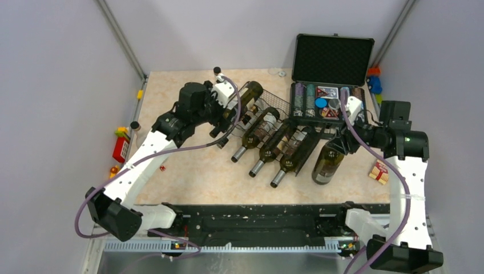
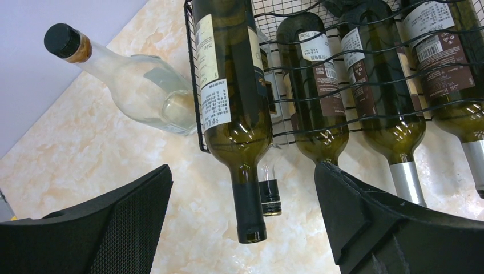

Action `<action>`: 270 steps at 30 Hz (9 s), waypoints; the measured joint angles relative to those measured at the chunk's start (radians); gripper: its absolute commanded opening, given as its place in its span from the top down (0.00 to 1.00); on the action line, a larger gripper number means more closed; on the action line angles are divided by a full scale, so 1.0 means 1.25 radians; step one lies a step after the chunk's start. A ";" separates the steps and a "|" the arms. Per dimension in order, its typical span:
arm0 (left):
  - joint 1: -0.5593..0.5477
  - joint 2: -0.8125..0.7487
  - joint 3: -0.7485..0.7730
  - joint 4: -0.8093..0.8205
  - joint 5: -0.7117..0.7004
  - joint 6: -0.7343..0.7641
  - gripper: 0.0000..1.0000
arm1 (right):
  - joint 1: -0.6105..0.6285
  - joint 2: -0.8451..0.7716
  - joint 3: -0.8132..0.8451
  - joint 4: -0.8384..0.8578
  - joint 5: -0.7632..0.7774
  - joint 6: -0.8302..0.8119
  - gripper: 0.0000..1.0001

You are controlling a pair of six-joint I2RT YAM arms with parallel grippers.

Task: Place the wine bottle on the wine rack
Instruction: Pick up the wine bottle from the center of the board, then place the wine bottle at the center of the board, then pick up the wine bottle from the center of the board.

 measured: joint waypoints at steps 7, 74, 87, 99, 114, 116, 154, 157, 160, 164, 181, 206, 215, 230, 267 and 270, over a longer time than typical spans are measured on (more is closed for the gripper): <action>0.000 0.042 0.036 -0.004 -0.018 0.000 0.01 | 0.161 0.001 0.000 -0.006 -0.007 -0.004 1.00; 0.230 -0.180 0.065 -0.200 -0.158 -0.087 0.01 | 0.899 0.600 0.304 0.436 0.096 0.160 1.00; 0.230 -0.169 0.078 -0.254 -0.116 -0.045 0.01 | 0.931 0.598 0.285 0.479 0.111 0.161 0.66; 0.230 -0.175 0.119 -0.290 -0.093 0.000 0.01 | 0.932 0.566 0.261 0.476 0.140 0.167 0.06; 0.219 -0.185 0.226 -0.416 0.085 0.082 0.02 | 0.893 0.411 0.176 0.441 0.183 0.150 0.03; 0.199 -0.182 0.262 -0.441 0.105 0.091 0.03 | 0.852 0.382 0.161 0.440 0.178 0.151 0.03; -0.566 0.213 0.437 -0.829 -0.205 0.316 0.15 | 0.317 0.101 -0.190 0.472 -0.003 0.203 0.04; -0.568 0.214 0.410 -0.836 -0.251 0.334 0.15 | 0.317 0.101 -0.190 0.475 -0.012 0.206 0.04; -0.572 0.224 0.372 -0.840 -0.296 0.354 0.17 | 0.317 0.101 -0.192 0.480 -0.020 0.208 0.04; -0.579 0.247 0.333 -0.842 -0.344 0.373 0.17 | 0.316 0.101 -0.202 0.482 -0.026 0.208 0.04; -0.599 0.250 0.328 -0.846 -0.435 0.376 0.16 | 0.467 0.197 -0.182 0.468 -0.092 0.166 0.05; -0.374 -0.045 0.489 -0.734 -0.234 0.263 0.05 | 0.691 0.420 -0.020 0.710 -0.139 0.293 0.05; -0.227 -0.088 0.417 -0.652 -0.037 0.165 0.06 | 0.694 0.439 -0.018 0.678 -0.088 0.275 0.06; -0.124 -0.087 0.157 -0.450 0.161 0.029 0.23 | 0.694 0.379 -0.030 0.620 -0.017 0.211 0.06; -0.117 -0.111 0.107 -0.422 0.225 -0.006 1.00 | 0.694 0.377 -0.027 0.627 0.001 0.265 0.01; -0.107 -0.111 0.157 -0.421 0.225 -0.034 1.00 | 0.693 0.377 -0.013 0.638 -0.007 0.290 0.01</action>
